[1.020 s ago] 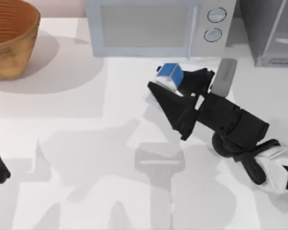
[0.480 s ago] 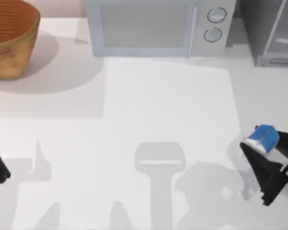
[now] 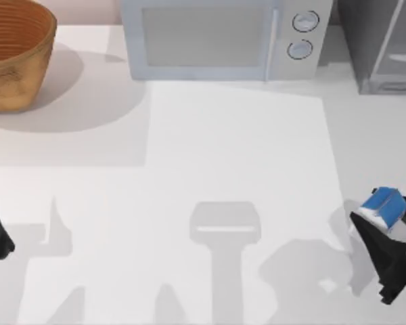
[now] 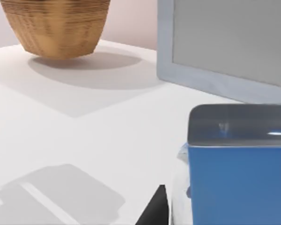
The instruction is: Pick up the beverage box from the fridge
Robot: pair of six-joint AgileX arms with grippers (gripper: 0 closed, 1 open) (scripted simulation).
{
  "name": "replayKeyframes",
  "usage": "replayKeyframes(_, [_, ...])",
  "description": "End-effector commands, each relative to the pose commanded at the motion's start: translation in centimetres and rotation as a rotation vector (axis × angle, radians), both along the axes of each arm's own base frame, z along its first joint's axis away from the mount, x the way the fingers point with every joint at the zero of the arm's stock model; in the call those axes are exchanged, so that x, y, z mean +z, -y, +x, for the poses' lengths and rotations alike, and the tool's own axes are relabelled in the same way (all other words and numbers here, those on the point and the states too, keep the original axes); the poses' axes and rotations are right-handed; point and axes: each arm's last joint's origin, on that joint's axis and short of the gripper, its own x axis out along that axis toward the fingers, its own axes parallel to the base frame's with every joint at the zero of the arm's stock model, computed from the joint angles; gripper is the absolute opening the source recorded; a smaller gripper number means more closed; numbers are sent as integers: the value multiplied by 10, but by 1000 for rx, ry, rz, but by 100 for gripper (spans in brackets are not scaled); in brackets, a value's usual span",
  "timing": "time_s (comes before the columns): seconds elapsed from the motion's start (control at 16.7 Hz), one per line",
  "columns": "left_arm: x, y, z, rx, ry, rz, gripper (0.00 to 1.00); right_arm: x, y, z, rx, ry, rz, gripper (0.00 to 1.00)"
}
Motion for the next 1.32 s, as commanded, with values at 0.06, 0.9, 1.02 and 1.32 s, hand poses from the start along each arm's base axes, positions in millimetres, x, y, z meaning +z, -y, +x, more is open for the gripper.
replayKeyframes(0.06, [0, 0, 0, 0, 0, 0, 100, -1, -1, 0, 3, -6, 2, 0])
replayKeyframes(0.9, [0, 0, 0, 0, 0, 0, 100, -20, -43, 44, 0, 0, 0, 8])
replayKeyframes(1.02, [0, 0, 0, 0, 0, 0, 100, -20, -43, 44, 0, 0, 0, 23])
replayKeyframes(1.32, [0, 0, 0, 0, 0, 0, 100, -20, -43, 44, 0, 0, 0, 60])
